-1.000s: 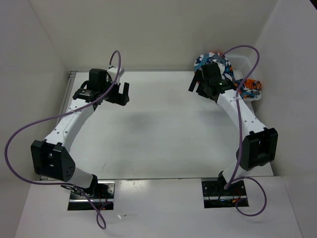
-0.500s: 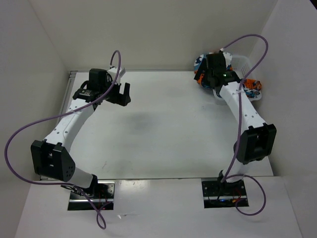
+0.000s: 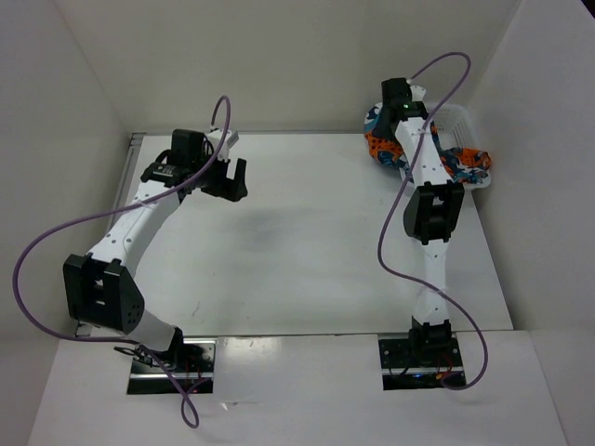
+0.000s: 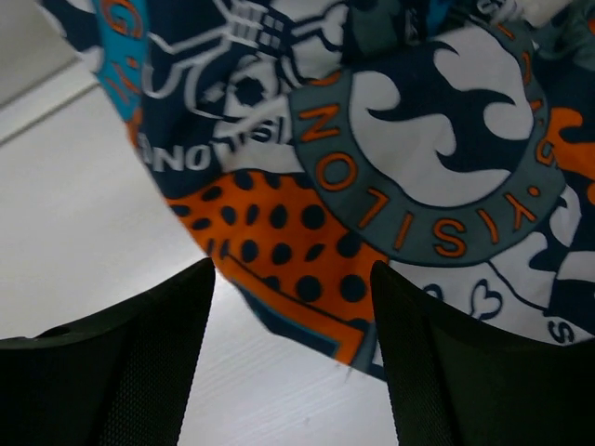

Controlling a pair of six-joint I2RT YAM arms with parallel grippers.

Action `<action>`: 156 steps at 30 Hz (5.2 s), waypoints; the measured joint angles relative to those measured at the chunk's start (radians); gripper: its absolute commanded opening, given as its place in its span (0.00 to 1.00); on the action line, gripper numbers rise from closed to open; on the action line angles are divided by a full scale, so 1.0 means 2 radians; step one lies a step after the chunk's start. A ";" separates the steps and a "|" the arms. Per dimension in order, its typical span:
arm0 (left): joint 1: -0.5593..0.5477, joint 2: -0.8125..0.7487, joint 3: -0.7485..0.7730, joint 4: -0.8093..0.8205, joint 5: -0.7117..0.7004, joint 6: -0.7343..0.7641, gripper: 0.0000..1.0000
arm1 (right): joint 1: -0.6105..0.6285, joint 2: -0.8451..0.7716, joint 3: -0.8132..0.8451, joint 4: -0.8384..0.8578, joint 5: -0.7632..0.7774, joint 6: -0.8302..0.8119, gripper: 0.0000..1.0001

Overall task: Fold and stack the shorts
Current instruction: Grab the shorts from the pile

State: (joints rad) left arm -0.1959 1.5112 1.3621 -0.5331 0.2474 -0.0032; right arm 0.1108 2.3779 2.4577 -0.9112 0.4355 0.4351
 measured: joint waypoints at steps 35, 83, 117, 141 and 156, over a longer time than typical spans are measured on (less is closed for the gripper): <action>0.000 0.000 0.000 -0.005 0.011 0.000 1.00 | -0.015 -0.066 -0.099 -0.006 -0.041 -0.017 0.30; 0.000 0.000 -0.012 -0.010 0.014 0.000 1.00 | -0.004 -0.155 -0.335 0.071 -0.004 -0.010 0.12; 0.002 0.000 -0.012 -0.015 0.023 0.000 0.96 | 0.007 -0.100 -0.241 0.065 -0.027 0.051 0.16; 0.074 -0.047 -0.087 0.147 0.160 -0.001 0.07 | 0.018 -0.111 -0.234 0.066 -0.006 0.052 0.00; 0.115 -0.065 -0.086 0.199 0.207 -0.001 0.99 | 0.029 -0.140 -0.267 0.071 0.022 0.026 0.81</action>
State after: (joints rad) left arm 0.0338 1.3804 1.1904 -0.1360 0.6605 -0.0059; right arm 0.1680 2.0983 1.9236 -0.7700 0.4789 0.4870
